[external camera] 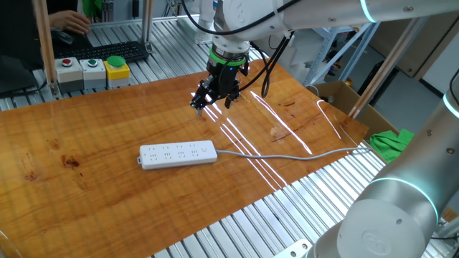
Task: Turn on the power strip by pressing the button
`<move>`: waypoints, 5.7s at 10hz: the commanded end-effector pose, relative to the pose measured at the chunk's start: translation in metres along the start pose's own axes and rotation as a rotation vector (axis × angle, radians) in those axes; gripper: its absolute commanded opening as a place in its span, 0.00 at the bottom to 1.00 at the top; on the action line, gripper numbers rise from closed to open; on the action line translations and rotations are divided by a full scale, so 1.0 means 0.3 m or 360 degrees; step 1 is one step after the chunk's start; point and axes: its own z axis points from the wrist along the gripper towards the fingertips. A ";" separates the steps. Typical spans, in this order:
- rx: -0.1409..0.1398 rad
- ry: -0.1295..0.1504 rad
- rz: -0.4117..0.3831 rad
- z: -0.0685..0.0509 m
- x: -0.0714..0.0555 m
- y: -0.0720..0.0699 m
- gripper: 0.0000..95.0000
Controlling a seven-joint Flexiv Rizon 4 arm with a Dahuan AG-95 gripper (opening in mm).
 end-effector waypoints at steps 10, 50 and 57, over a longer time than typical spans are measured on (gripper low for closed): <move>-0.0109 -0.0099 0.0223 0.032 0.004 0.005 0.00; -0.0125 -0.0114 0.0244 0.259 -0.002 -0.001 0.20; -0.0129 -0.0132 0.0258 0.332 0.004 -0.010 0.40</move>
